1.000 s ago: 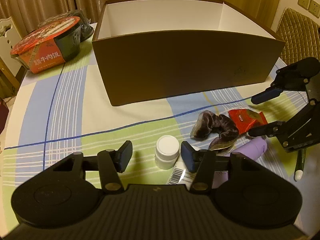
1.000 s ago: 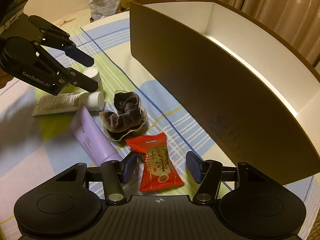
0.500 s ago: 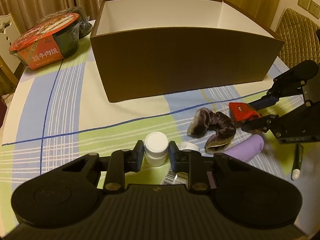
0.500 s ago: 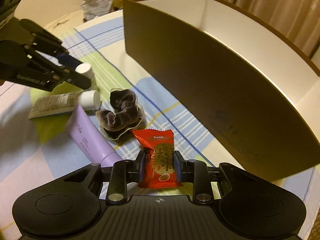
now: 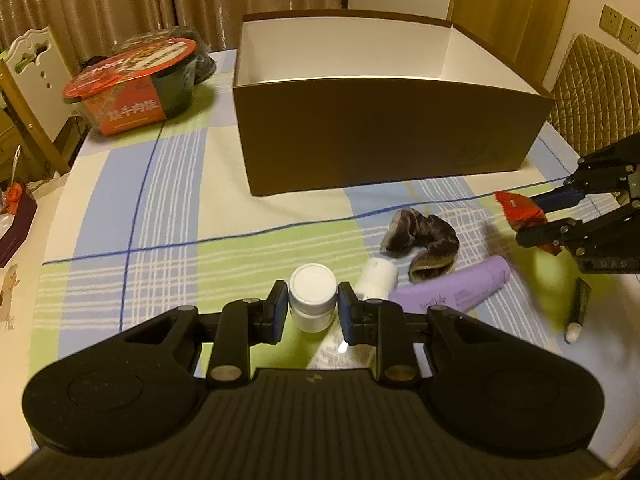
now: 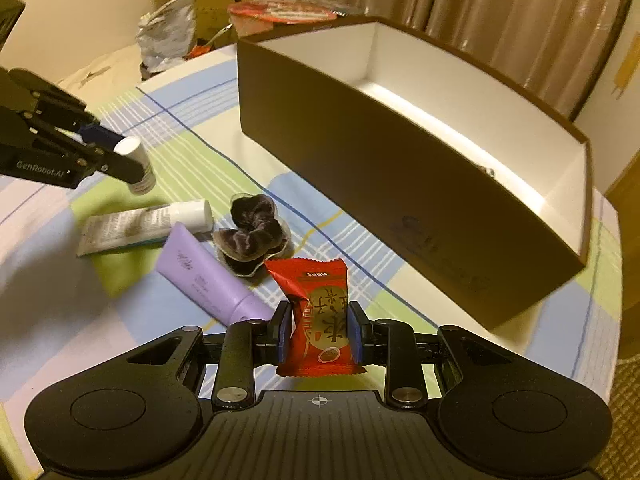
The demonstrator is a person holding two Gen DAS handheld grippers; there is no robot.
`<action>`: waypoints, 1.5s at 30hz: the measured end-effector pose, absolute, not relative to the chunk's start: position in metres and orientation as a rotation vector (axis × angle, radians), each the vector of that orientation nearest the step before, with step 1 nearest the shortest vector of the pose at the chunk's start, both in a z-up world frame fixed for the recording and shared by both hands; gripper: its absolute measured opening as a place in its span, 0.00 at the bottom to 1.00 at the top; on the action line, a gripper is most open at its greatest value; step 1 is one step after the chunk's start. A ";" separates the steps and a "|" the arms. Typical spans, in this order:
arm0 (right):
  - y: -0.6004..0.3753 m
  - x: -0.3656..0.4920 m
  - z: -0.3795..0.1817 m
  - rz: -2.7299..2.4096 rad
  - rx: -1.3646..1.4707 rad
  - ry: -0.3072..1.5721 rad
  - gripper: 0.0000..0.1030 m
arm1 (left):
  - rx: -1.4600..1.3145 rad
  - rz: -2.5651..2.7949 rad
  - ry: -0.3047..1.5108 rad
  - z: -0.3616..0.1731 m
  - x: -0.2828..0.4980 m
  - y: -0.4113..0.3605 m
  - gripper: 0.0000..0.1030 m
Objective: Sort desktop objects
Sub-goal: 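Close the right tool on the red candy packet while the left tool grasps the white bottle, then lift and carry the candy packet with the right tool while the left tool carries the bottle to the box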
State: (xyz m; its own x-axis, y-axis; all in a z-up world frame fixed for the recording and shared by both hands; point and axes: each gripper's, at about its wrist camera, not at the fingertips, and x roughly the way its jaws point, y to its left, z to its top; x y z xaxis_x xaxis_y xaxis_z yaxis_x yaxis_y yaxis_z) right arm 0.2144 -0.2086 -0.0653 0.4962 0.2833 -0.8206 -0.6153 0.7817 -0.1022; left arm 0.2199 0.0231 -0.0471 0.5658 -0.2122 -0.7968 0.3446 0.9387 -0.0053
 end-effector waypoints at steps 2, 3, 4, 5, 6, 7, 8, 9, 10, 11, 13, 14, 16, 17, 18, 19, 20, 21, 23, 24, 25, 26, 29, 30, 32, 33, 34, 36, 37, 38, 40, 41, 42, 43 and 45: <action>-0.208 0.206 -0.061 0.547 -0.408 0.887 0.27 | 0.155 -0.326 0.907 -0.043 0.210 0.025 0.21; -0.207 0.201 -0.059 0.539 -0.406 0.882 0.27 | 0.155 -0.328 0.905 -0.041 0.206 0.026 0.21; -0.207 0.197 -0.057 0.531 -0.403 0.878 0.27 | 0.154 -0.330 0.902 -0.038 0.202 0.026 0.21; -0.206 0.193 -0.055 0.523 -0.399 0.875 0.27 | 0.154 -0.333 0.900 -0.036 0.197 0.027 0.21; -0.206 0.188 -0.053 0.514 -0.393 0.870 0.27 | 0.154 -0.335 0.897 -0.033 0.193 0.028 0.21; -0.205 0.183 -0.050 0.505 -0.387 0.865 0.27 | 0.154 -0.338 0.895 -0.031 0.189 0.028 0.21; -0.205 0.178 -0.047 0.496 -0.381 0.861 0.27 | 0.153 -0.340 0.892 -0.028 0.185 0.029 0.21; -0.205 0.174 -0.044 0.489 -0.375 0.856 0.27 | 0.153 -0.342 0.890 -0.026 0.180 0.030 0.21; -0.205 0.170 -0.042 0.482 -0.367 0.852 0.27 | 0.152 -0.347 0.886 -0.024 0.177 0.030 0.21; -0.204 0.165 -0.039 0.474 -0.359 0.848 0.27 | 0.151 -0.352 0.883 -0.021 0.174 0.030 0.21; -0.204 0.158 -0.035 0.456 -0.339 0.841 0.27 | 0.153 -0.359 0.876 -0.017 0.169 0.031 0.21; -0.204 0.155 -0.033 0.448 -0.329 0.838 0.27 | 0.156 -0.362 0.872 -0.015 0.167 0.031 0.21; -0.203 0.150 -0.029 0.438 -0.312 0.832 0.27 | 0.160 -0.368 0.865 -0.012 0.163 0.031 0.21; -0.202 0.148 -0.027 0.435 -0.305 0.829 0.27 | 0.163 -0.370 0.860 -0.010 0.162 0.031 0.21; -0.202 0.146 -0.025 0.432 -0.299 0.826 0.27 | 0.165 -0.372 0.856 -0.008 0.161 0.031 0.21; -0.201 0.145 -0.023 0.429 -0.293 0.823 0.27 | 0.166 -0.374 0.852 -0.006 0.160 0.030 0.21; -0.200 0.143 -0.022 0.425 -0.286 0.820 0.27 | 0.166 -0.377 0.847 -0.005 0.159 0.030 0.21; -0.199 0.142 -0.020 0.423 -0.283 0.816 0.27 | 0.166 -0.379 0.844 -0.004 0.159 0.030 0.21; -0.198 0.141 -0.016 0.422 -0.284 0.806 0.27 | 0.166 -0.381 0.835 -0.001 0.160 0.029 0.21; -0.198 0.141 -0.014 0.421 -0.285 0.802 0.27 | 0.165 -0.383 0.832 0.000 0.160 0.029 0.21; -0.197 0.141 -0.012 0.420 -0.287 0.798 0.27 | 0.165 -0.384 0.829 0.001 0.160 0.029 0.21; -0.197 0.141 -0.011 0.419 -0.288 0.795 0.27 | 0.165 -0.385 0.826 0.001 0.161 0.028 0.21; -0.197 0.143 -0.008 0.417 -0.292 0.788 0.27 | 0.165 -0.386 0.822 0.002 0.163 0.027 0.21; -0.198 0.144 -0.007 0.417 -0.293 0.786 0.27 | 0.165 -0.386 0.821 0.003 0.163 0.027 0.21; -0.198 0.145 -0.005 0.420 -0.296 0.781 0.27 | 0.166 -0.387 0.819 0.004 0.165 0.025 0.21; -0.198 0.146 -0.004 0.421 -0.296 0.778 0.27 | 0.167 -0.388 0.817 0.004 0.166 0.024 0.21; -0.198 0.147 -0.003 0.422 -0.296 0.776 0.27 | 0.168 -0.389 0.815 0.005 0.168 0.023 0.21; -0.199 0.149 0.000 0.424 -0.297 0.768 0.27 | 0.169 -0.391 0.812 0.006 0.171 0.021 0.21; -0.200 0.151 0.002 0.426 -0.297 0.765 0.27 | 0.171 -0.393 0.810 0.007 0.172 0.020 0.21; -0.201 0.153 0.003 0.428 -0.296 0.761 0.27 | 0.172 -0.395 0.808 0.008 0.175 0.019 0.21; -0.203 0.157 0.007 0.430 -0.298 0.752 0.27 | 0.175 -0.400 0.803 0.010 0.179 0.015 0.21; -0.204 0.159 0.009 0.432 -0.298 0.748 0.27 | 0.177 -0.403 0.799 0.011 0.182 0.014 0.21; -0.206 0.162 0.012 0.432 -0.297 0.743 0.27 | 0.179 -0.406 0.795 0.012 0.185 0.012 0.21; -0.208 0.166 0.015 0.431 -0.298 0.736 0.27 | 0.182 -0.410 0.789 0.014 0.189 0.010 0.21; -0.212 0.174 0.021 0.428 -0.300 0.722 0.27 | 0.191 -0.416 0.774 0.020 0.198 0.006 0.21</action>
